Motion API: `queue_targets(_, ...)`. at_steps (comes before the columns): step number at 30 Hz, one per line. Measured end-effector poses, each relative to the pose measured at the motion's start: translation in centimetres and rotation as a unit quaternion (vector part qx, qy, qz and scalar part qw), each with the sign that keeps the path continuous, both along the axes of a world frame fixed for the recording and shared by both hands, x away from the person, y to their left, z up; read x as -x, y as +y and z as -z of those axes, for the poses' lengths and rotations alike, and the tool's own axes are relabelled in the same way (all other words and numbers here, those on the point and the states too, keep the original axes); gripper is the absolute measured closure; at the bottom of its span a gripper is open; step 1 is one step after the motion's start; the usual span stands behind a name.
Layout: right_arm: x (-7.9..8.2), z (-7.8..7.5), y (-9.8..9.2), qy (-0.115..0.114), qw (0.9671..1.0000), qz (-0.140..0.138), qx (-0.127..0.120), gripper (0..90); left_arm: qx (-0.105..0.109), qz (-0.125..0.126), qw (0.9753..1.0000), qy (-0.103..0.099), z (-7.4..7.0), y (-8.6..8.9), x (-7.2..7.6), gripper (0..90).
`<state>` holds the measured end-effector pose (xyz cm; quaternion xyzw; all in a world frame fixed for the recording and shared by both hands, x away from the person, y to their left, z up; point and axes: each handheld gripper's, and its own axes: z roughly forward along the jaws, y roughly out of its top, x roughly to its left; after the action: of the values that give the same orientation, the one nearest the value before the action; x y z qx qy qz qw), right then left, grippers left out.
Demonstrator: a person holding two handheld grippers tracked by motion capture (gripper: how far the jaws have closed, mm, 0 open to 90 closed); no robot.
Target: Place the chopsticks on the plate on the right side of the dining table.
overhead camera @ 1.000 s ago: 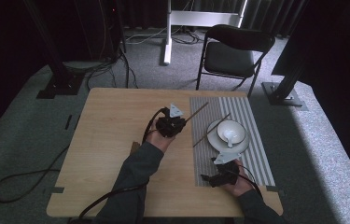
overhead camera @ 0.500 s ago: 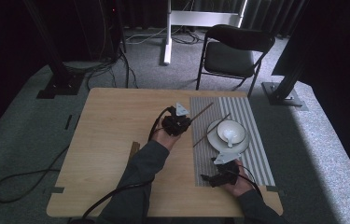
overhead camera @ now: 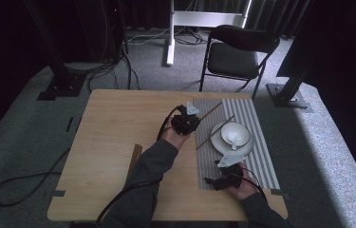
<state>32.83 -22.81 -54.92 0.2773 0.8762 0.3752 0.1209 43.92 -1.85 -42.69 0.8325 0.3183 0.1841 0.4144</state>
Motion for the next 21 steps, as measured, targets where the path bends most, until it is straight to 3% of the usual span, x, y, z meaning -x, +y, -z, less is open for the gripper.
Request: queue_targets(21, 0.0, 0.0, 0.0, 0.0, 1.0, 0.0, 0.0, 12.5, 0.002, -0.002, 0.9998, 0.019, 1.3, -1.9, -1.6, 84.4)
